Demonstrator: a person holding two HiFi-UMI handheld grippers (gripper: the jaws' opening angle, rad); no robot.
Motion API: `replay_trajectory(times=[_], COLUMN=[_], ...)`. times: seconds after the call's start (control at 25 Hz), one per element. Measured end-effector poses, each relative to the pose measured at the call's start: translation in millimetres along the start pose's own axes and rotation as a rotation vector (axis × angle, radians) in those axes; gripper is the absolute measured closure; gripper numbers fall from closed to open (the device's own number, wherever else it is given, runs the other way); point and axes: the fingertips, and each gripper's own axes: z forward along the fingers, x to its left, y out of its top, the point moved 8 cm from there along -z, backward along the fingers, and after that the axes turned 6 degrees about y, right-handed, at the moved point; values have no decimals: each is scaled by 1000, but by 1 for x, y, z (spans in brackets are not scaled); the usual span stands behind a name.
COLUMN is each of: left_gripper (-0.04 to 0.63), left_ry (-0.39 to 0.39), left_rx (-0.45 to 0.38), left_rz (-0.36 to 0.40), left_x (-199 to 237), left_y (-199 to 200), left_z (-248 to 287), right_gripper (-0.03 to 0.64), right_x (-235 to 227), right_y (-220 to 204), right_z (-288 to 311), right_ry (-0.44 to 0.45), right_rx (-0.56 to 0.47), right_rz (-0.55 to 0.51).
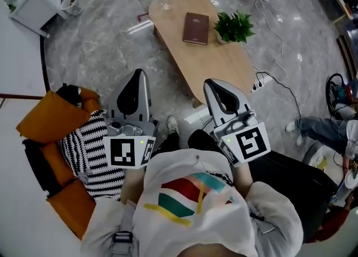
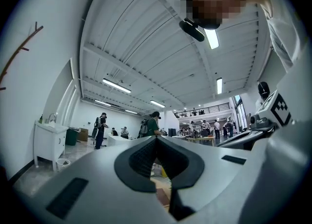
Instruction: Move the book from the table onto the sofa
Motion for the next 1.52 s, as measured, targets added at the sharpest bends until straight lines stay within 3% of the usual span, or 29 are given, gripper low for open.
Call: replay_trajectory(times=[0.48,0.64,0.84,1.12,1.28,1.52], left_gripper=[589,589,589,589,589,589], left_ry=[27,35,31,21,33,90], left_rx=[36,60,85,126,169,257], left_rz=[-17,56,70,55,40,-60], left_x=[54,58,62,75,90,126], left_y=[-25,-56,-87,-141,-192,-318], left_z=[94,152,236,333,366,388], right_gripper=[603,603,603,603,603,603], right_x=[-77,-133,-223,-312,-339,-357], right_y=[-6,-12,-24,-52,-95,-231], right_z=[91,130,170,230,273,346], right_ry=[5,-8,-86,-93,-50,42], right_rx=[52,48,85,141,241,393], right_rz=[34,33,28,67,82,113])
